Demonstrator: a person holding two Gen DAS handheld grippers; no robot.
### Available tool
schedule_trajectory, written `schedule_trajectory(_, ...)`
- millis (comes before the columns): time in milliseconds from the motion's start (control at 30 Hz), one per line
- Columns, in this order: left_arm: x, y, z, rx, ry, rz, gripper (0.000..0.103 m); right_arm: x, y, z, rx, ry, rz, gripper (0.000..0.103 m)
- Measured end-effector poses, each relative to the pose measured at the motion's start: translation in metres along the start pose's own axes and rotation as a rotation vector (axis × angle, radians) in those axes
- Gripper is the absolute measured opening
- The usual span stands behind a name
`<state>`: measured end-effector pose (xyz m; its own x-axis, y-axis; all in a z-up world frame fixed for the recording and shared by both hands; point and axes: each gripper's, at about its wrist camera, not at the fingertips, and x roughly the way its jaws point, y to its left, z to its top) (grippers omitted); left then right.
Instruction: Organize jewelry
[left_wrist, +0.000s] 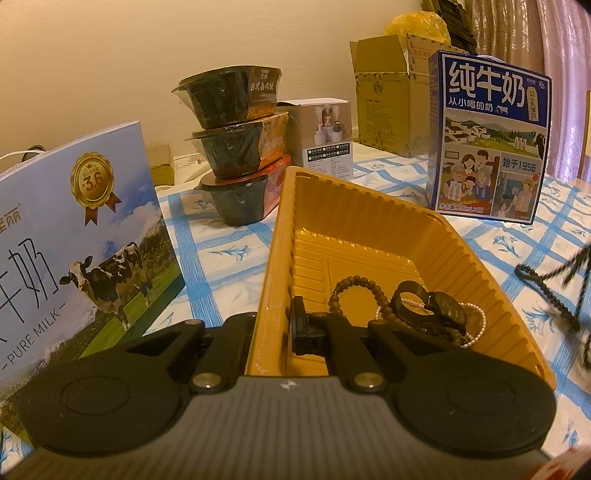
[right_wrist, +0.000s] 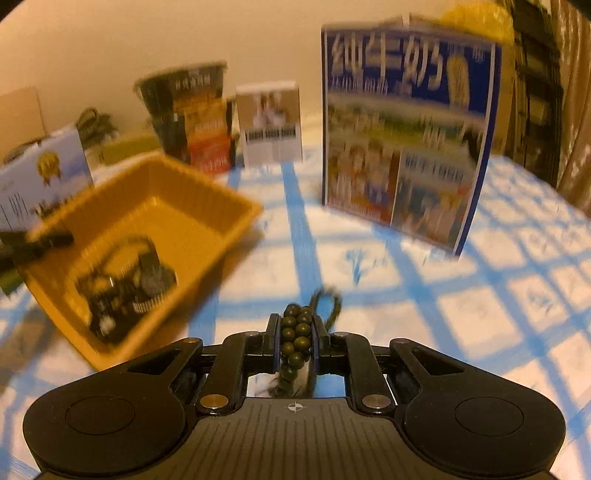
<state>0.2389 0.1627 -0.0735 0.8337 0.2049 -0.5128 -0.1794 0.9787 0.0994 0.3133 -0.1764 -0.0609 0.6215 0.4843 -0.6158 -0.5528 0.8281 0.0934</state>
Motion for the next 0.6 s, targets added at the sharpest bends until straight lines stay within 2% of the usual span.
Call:
schedule_trajectory(233, -0.002, -0.001, 0.002, -0.007, -0.006, -0.005, 0.004, -0.048, -0.001, 0.057, -0.053, -0.085, 0.011, 0.015)
schedule_trajectory(433, -0.002, -0.002, 0.002, -0.010, -0.008, -0.005, 0.004, -0.075, 0.012, 0.088, -0.116, -0.123, 0.021, 0.015)
schedule_trajectory(600, -0.003, -0.002, 0.002, -0.013, -0.010, -0.007, 0.004, -0.093, 0.030, 0.108, -0.126, -0.147, 0.071, 0.015)
